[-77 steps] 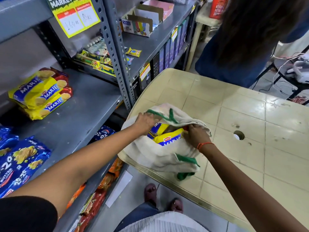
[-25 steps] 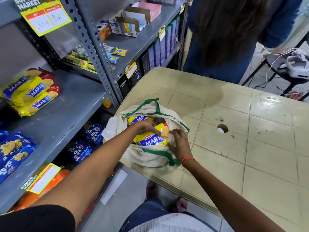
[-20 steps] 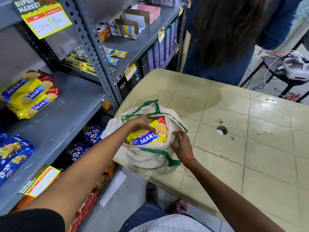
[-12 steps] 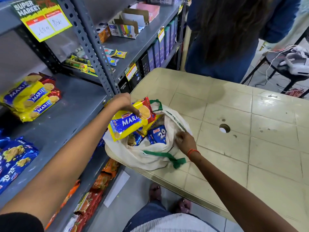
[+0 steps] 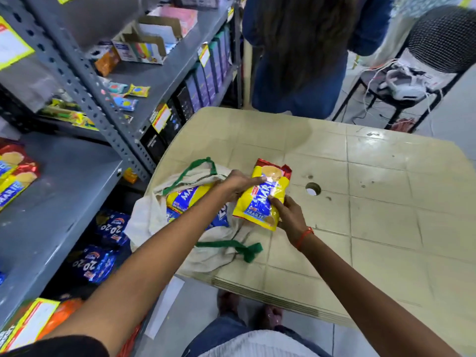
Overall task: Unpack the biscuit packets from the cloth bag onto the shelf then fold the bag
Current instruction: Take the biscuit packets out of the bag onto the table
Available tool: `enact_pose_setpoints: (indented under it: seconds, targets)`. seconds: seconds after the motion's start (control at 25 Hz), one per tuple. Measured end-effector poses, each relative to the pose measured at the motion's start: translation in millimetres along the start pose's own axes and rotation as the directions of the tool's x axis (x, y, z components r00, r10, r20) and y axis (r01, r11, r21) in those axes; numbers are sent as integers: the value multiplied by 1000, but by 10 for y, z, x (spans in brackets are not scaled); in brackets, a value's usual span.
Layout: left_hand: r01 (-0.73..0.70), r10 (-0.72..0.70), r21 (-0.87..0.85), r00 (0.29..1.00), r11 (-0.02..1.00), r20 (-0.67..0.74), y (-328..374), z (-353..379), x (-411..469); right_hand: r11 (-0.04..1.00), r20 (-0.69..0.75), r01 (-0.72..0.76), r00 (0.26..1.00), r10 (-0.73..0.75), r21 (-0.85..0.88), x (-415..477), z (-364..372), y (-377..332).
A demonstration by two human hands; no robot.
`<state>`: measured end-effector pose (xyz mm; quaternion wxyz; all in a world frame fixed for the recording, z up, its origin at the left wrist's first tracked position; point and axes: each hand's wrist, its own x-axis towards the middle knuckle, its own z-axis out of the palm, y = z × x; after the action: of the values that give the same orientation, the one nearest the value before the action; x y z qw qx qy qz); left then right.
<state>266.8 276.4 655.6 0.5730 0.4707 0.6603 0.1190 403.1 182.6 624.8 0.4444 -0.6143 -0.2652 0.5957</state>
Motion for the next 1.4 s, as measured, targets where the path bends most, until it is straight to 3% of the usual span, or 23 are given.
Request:
enact_pose_setpoints:
  seconds: [0.12, 0.24, 0.36, 0.44, 0.48, 0.56, 0.64, 0.72, 0.84, 0.96, 1.2, 1.32, 1.4]
  targets:
    - [-140, 134, 90, 989, 986, 70, -62, 483, 166, 997, -150, 33, 988, -44, -74, 227, -337, 63]
    - [-225, 201, 143, 966, 964, 162, -157, 829, 133, 979, -152, -23, 988, -8, -201, 417, -639, 194]
    - [-186, 139, 164, 955, 969, 261, -263, 968, 151, 914, -130, -66, 991, 15, -399, 477, -740, 337]
    - [-123, 95, 78, 952, 989, 290, -267, 954, 146, 866, -130, -59, 991, -7, -497, 425, -670, 305]
    - [-140, 127, 32, 959, 990, 252, -253, 926, 113, 831, -147, -43, 988, -46, -555, 396, -604, 255]
    - [-231, 231, -22, 973, 973, 1, -274, 802, 33, 762, -185, 6, 969, -166, -647, 342, -403, 143]
    - [-323, 321, 50, 884, 945, -340, -426, 546, -18, 731, -105, 130, 958, -266, -670, 311, -76, 60]
    - [-272, 365, 254, 801, 928, -475, -725, 170, 23, 739, 60, 253, 959, -278, -624, 288, 328, 70]
    - [-47, 274, 625, 922, 780, -272, -1127, -266, 180, 793, 219, 174, 974, -52, -584, 201, 829, 201]
    - [-51, 137, 765, 989, 642, -48, -1191, -374, 287, 800, 162, 0, 979, 122, -600, 162, 1045, 307]
    - [20, -4, 788, 1000, 615, -23, -943, -391, 366, 809, 2, -234, 960, 279, -539, 187, 1011, 334]
    - [14, -51, 668, 998, 744, 36, -860, -501, 320, 840, 17, -261, 952, 305, -475, 192, 883, 383]
    - [30, -49, 634, 999, 773, 12, -709, -648, 215, 883, 24, -240, 962, 272, -403, 162, 869, 356]
